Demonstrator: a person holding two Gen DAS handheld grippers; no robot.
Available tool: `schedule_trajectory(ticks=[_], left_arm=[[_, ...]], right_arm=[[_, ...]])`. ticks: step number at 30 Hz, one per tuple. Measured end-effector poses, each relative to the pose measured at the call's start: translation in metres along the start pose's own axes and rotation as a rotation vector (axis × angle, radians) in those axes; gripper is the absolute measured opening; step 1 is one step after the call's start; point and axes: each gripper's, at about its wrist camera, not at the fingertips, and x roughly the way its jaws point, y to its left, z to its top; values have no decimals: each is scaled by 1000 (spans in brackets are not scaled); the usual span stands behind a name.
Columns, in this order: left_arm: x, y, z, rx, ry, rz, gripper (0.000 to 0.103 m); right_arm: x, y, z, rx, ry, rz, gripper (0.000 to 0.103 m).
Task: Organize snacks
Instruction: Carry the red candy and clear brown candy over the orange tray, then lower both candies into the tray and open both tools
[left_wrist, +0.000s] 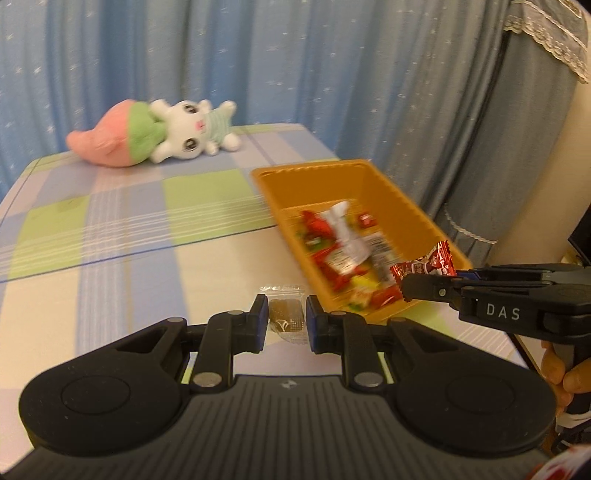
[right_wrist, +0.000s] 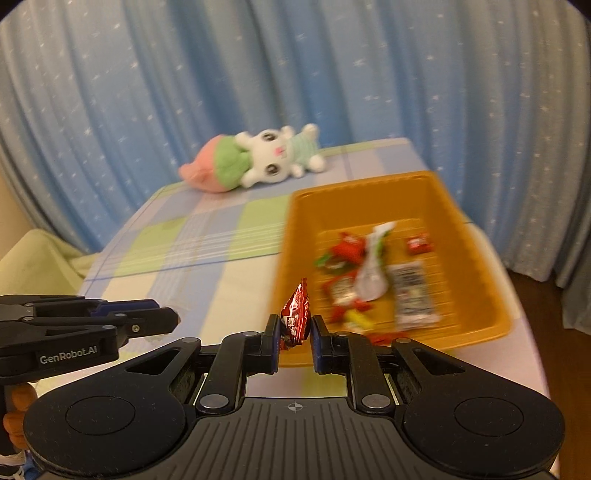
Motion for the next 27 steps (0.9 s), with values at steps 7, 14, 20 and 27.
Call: schedule_trajectory(ticks=[7, 14, 20, 27], left_arm=[[23, -41, 22, 22, -20, -11, 19], [48, -65, 35, 12, -19, 13, 19], [68, -76, 39, 1, 1, 38, 19], [84, -84, 42, -6, 20, 59, 19]], right_arm=[[-11, -50, 17, 6, -14, -53, 17], [0, -87, 31, -50, 15, -76, 17], [19, -104, 34, -96, 60, -72, 17], [40, -111, 37, -126, 112, -66, 17]])
